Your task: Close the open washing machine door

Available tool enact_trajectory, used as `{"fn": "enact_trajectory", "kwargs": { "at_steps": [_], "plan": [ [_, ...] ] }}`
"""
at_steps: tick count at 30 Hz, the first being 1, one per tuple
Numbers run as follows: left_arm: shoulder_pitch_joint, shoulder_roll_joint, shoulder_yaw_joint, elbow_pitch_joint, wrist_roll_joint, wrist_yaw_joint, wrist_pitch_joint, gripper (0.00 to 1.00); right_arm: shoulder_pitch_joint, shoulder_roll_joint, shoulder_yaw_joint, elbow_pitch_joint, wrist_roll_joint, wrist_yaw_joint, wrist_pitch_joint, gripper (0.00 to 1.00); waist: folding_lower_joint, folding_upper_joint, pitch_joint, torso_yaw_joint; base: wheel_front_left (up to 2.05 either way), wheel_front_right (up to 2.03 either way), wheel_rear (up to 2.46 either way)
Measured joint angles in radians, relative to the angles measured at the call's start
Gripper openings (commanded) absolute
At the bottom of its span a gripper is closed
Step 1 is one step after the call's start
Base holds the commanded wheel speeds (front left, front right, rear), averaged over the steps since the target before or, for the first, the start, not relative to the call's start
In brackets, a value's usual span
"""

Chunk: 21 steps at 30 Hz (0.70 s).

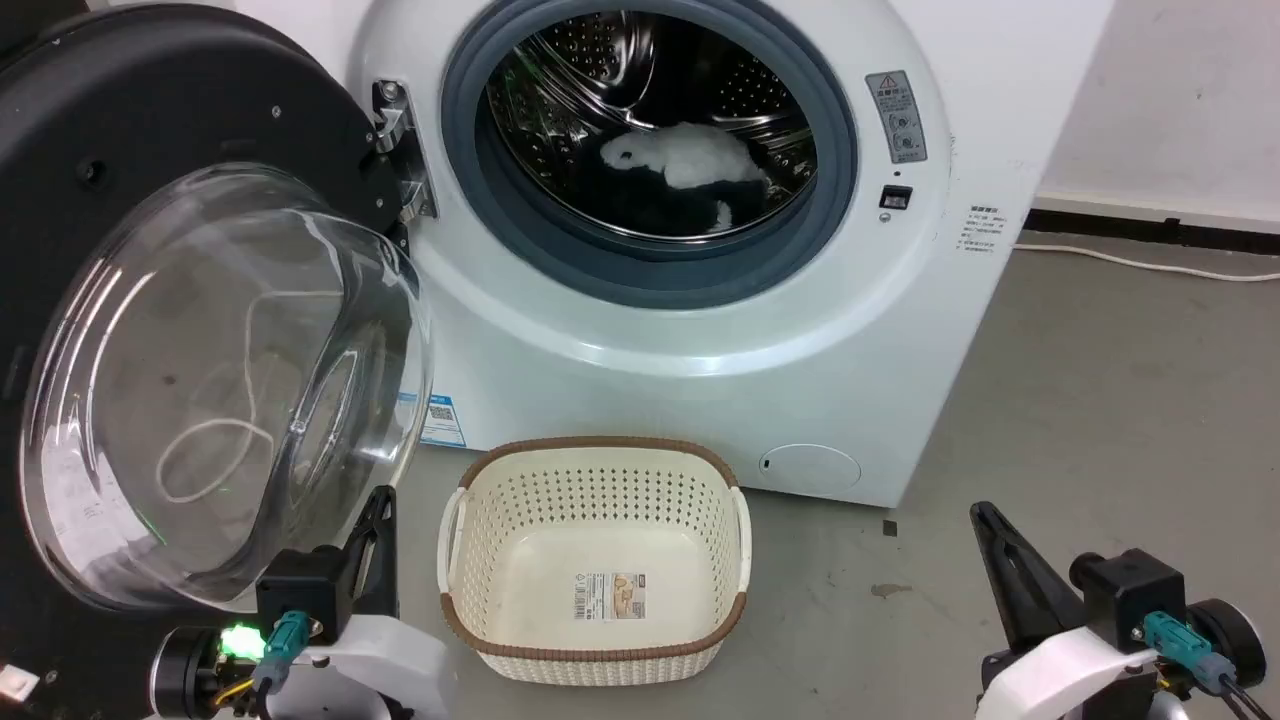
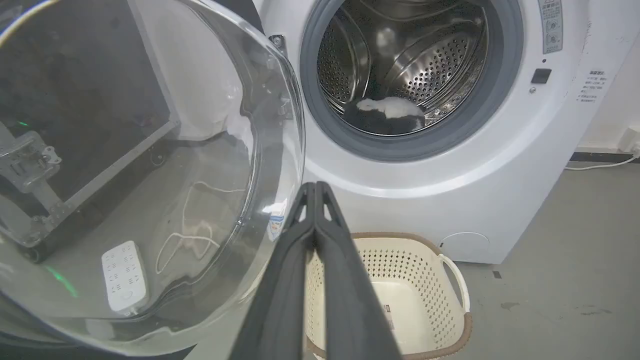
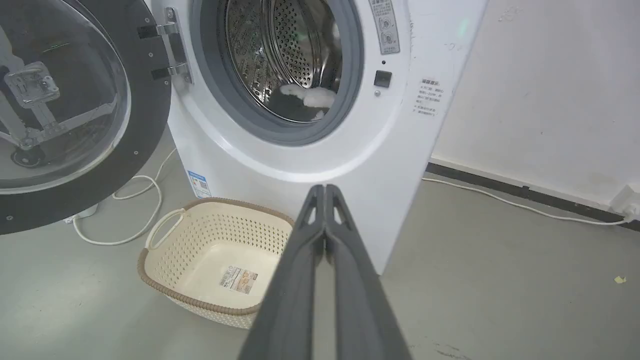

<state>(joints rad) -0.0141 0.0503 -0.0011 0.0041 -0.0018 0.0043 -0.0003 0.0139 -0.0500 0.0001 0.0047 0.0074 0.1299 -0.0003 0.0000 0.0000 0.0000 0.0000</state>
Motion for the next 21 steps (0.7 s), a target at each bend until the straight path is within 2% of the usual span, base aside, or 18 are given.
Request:
{"fn": "enact_trajectory", "kwargs": {
  "at_steps": [21],
  "plan": [
    [0.000, 0.000, 0.000, 0.000, 0.000, 0.000, 0.000, 0.00, 0.000, 0.000, 0.000, 0.000, 0.000, 0.000, 0.000, 0.00, 0.0000, 0.0000, 0.000, 0.000, 0.00, 0.00, 0.00]
  ]
}}
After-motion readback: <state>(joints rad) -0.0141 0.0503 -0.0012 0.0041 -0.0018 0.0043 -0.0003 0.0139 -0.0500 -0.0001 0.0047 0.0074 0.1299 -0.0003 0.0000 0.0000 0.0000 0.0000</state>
